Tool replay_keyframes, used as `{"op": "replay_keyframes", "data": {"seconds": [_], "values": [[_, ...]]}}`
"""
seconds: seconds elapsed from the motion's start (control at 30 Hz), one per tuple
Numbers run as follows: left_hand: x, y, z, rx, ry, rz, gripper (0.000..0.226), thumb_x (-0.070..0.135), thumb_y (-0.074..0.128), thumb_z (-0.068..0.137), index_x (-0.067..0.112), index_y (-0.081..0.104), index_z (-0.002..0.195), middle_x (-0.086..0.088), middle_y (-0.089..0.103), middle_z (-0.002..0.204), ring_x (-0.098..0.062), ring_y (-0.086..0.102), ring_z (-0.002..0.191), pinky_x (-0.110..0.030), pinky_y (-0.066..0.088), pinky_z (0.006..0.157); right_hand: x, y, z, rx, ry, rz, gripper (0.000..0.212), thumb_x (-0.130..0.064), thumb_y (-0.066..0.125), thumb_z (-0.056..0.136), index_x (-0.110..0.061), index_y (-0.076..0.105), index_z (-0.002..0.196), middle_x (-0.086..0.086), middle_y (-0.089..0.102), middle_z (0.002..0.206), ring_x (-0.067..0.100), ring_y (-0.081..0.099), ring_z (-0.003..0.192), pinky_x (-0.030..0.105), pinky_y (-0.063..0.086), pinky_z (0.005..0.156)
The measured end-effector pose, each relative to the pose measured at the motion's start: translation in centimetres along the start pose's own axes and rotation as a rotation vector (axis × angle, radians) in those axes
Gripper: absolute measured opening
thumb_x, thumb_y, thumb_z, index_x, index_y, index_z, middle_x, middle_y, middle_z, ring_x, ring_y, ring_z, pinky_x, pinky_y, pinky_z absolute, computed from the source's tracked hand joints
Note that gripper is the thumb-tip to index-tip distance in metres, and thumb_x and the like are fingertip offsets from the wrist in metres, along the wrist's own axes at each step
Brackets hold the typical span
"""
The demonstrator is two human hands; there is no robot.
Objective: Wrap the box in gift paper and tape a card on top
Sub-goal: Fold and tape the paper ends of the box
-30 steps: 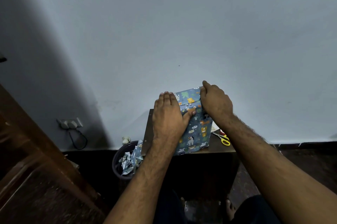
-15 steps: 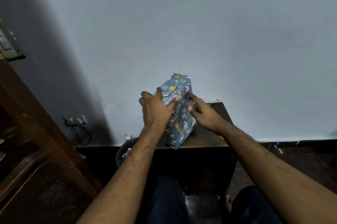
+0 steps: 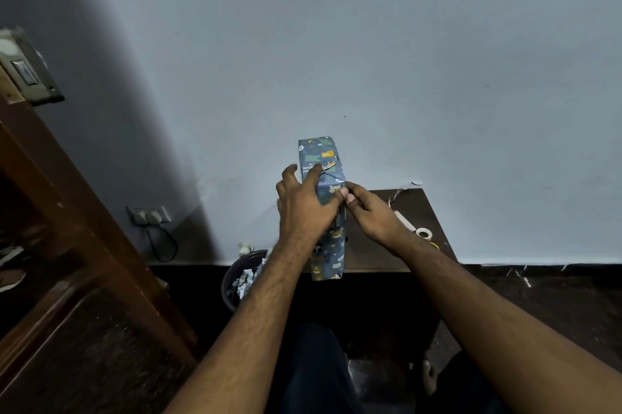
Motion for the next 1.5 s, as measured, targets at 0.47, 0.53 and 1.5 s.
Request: {"op": "replay_keyframes", "data": {"seconds": [0.47,0.53,1.5], "values": [[5.9,0.0,-2.2,0.214,0.396,0.077,0.054,0.046,0.067,0.091,0.015,0.062,0.135,-0.010,0.046,0.154,-0.028,0.040,0.145,-0.046,0.029,0.112,0.4,-2.7,-0.4,0.106,0.016,-0.035,0.049,-0.027,0.037,0.110,-0.012,0.034,0.157,0.006,0.038,0.161,0.018,0.034,0.149,0.029,0.027,0.120],[6.7,0.5,-3.2,0.237,0.436,0.053,0.050,0.041,0.069,0.092,0.014,0.064,0.133,-0.010,0.048,0.153,-0.027,0.042,0.143,-0.043,0.028,0.111,1.0,-3.3,-0.6,0.121,0.022,-0.039,0.049,-0.027,0.037,0.110,-0.011,0.034,0.157,0.006,0.040,0.160,0.018,0.035,0.148,0.030,0.028,0.120],[-1.9,26.4,-4.8,-0.315,0.012,-0.199,0.057,0.016,0.072,0.092,0.008,0.052,0.145,-0.009,0.056,0.140,-0.025,0.056,0.128,-0.033,0.043,0.110,23.1,-10.4,-4.7,0.542,0.399,-0.311,0.023,-0.014,0.058,0.098,-0.017,0.070,0.117,0.005,0.061,0.114,0.025,0.061,0.105,0.038,0.052,0.085]]}}
Point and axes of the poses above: each hand's wrist, its own z-axis towards the middle knuckle, its own y-axis out of the palm, x = y × z, the point moved 10 cm from there along z, towards the middle knuckle
